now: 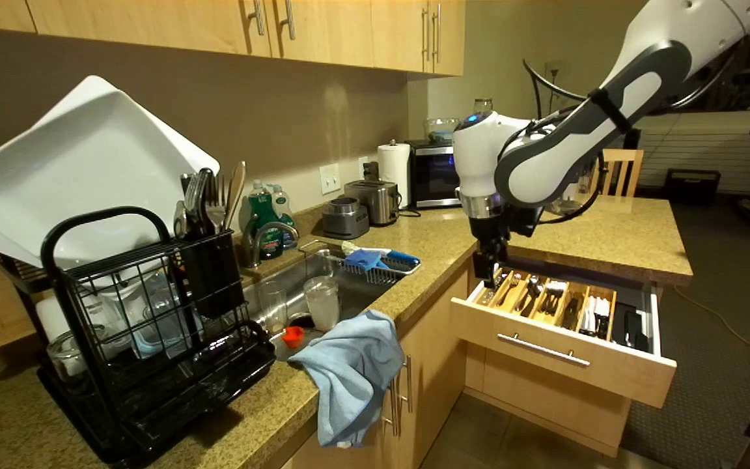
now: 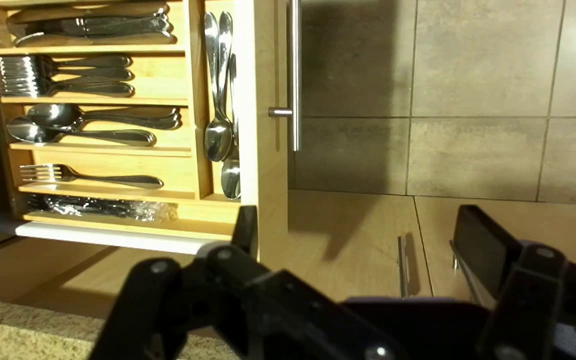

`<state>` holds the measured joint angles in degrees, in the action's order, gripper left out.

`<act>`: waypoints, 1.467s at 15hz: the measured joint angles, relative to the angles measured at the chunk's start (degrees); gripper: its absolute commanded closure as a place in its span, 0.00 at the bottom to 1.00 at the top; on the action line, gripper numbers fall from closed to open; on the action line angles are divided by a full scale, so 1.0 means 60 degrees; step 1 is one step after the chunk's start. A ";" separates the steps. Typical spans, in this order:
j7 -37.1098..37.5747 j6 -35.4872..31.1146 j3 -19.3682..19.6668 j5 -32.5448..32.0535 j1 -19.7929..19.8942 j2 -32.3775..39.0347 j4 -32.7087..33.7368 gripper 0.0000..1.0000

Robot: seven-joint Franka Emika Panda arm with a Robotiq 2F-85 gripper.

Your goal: Close the open drawer on the right

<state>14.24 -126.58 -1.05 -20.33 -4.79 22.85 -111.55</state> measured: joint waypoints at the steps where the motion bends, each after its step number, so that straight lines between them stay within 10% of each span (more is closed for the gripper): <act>1: 0.0000 0.0000 0.0055 -0.0169 -0.0117 0.0198 0.0113 0.00; 22: 0.1253 -0.0098 0.0947 -0.4832 -0.1853 0.2748 0.0323 0.00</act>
<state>21.75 -127.17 4.64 -49.32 -15.91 39.34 -109.61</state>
